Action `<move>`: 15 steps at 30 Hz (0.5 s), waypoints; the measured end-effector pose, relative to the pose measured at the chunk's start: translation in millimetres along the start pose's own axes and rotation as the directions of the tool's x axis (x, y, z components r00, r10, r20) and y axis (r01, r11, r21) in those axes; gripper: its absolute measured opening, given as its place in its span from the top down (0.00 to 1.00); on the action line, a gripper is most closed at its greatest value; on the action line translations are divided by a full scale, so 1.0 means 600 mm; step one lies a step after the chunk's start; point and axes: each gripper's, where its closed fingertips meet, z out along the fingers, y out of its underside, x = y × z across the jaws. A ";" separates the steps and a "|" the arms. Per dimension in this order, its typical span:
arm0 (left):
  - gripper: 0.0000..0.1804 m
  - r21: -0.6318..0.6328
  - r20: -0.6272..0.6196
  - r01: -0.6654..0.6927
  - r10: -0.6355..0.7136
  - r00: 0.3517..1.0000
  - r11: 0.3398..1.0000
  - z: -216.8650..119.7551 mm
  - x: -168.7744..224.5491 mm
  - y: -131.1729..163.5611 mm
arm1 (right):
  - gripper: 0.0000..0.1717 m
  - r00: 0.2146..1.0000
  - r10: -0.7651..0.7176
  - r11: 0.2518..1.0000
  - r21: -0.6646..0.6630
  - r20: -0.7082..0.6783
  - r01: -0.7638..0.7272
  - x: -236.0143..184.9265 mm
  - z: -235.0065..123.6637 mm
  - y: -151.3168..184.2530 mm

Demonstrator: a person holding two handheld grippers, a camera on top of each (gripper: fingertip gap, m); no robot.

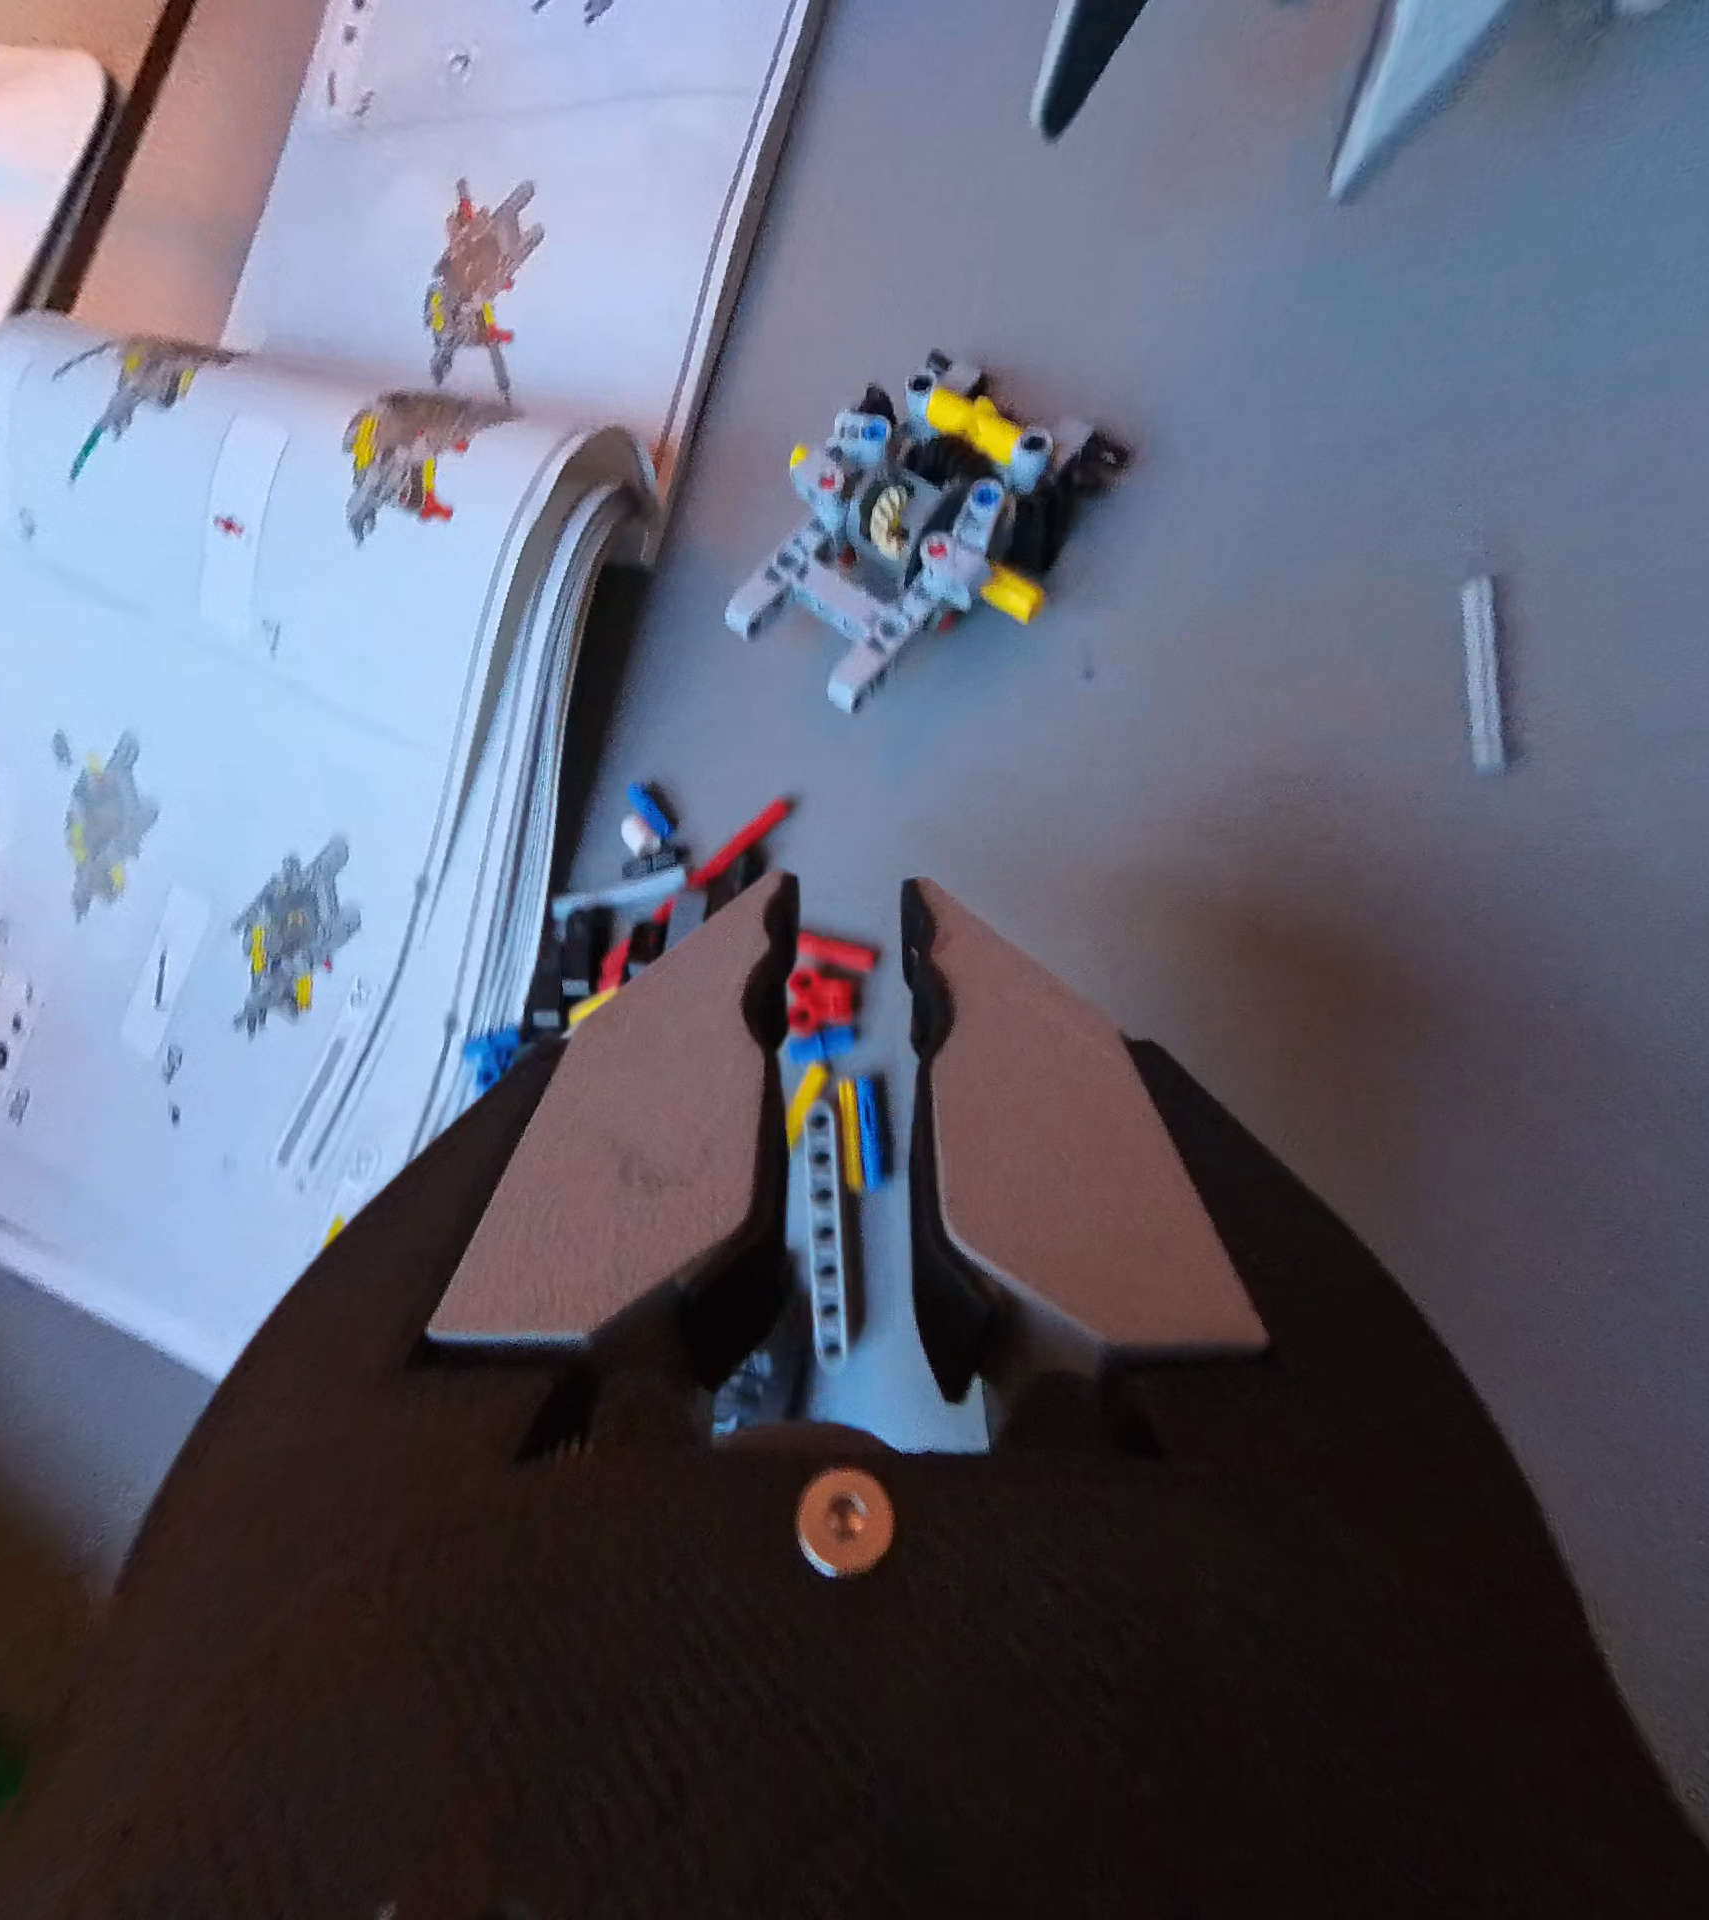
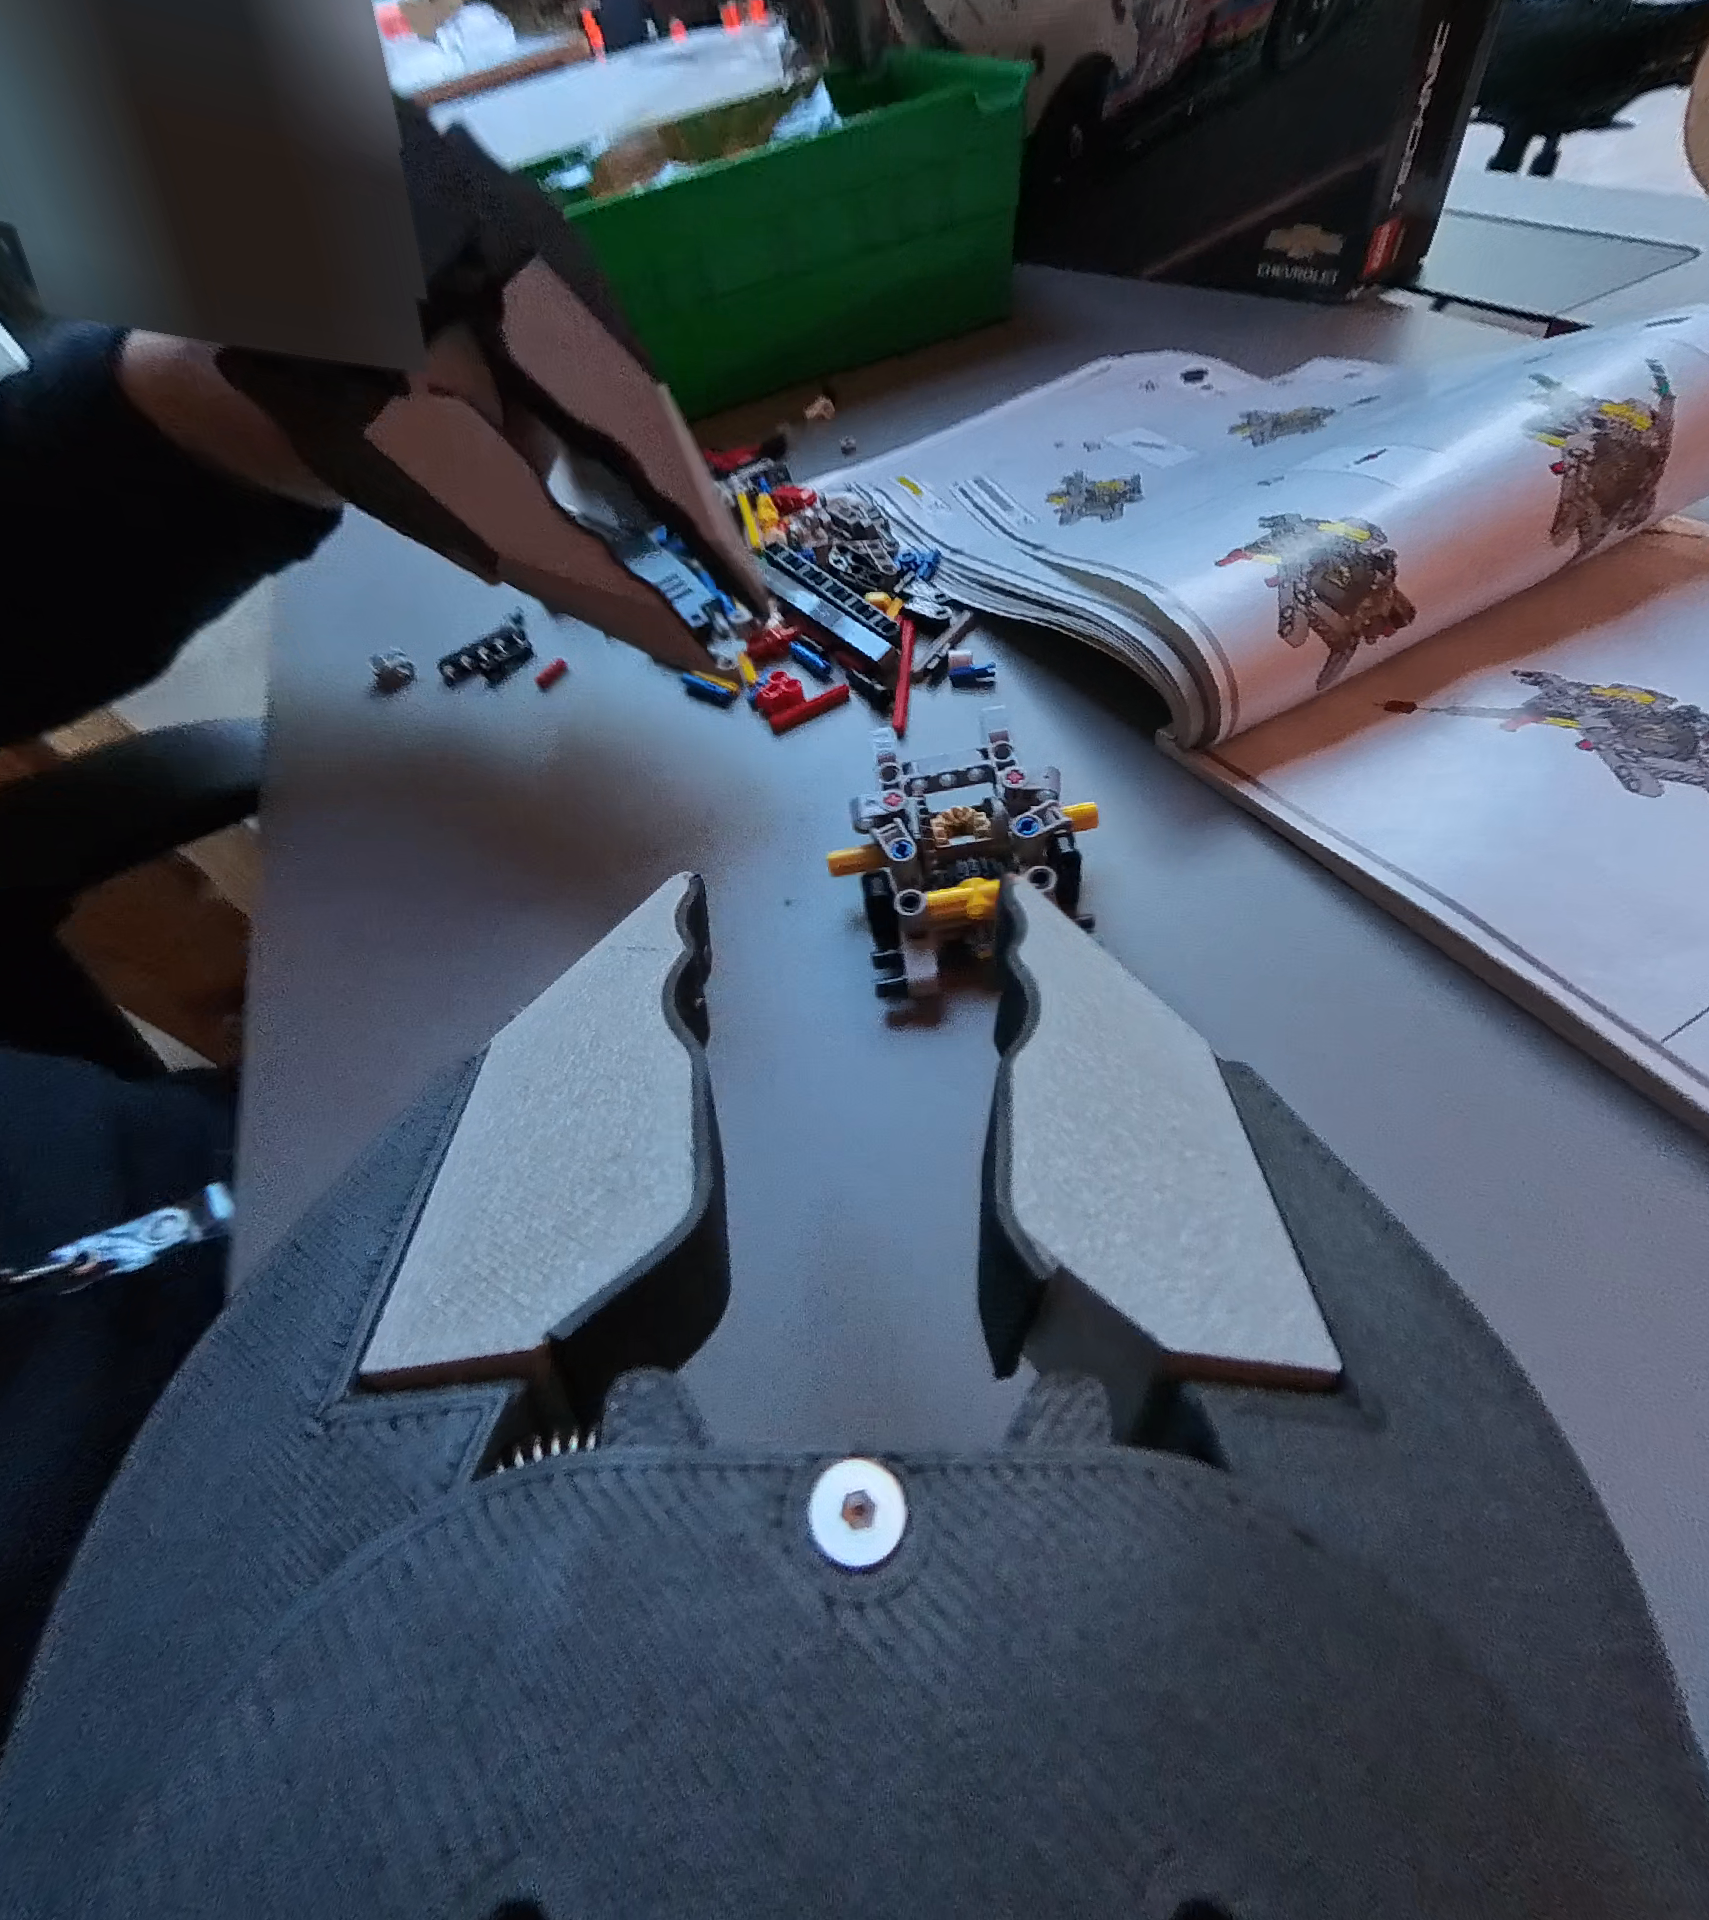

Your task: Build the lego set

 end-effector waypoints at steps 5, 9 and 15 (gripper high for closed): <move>0.88 -0.100 -0.095 0.003 -0.012 0.995 0.995 0.067 0.000 -0.028 | 0.62 0.999 -0.049 0.991 -0.121 0.007 0.049 0.024 0.027 0.016; 0.88 -0.125 -0.135 -0.039 0.022 0.991 0.991 0.088 0.008 -0.029 | 0.59 0.992 -0.127 0.959 -0.253 0.019 0.128 0.046 0.046 0.041; 0.96 -0.066 -0.120 -0.068 0.059 0.991 0.996 0.095 0.023 -0.044 | 0.55 0.983 -0.153 0.903 -0.391 0.099 0.180 0.053 0.073 0.070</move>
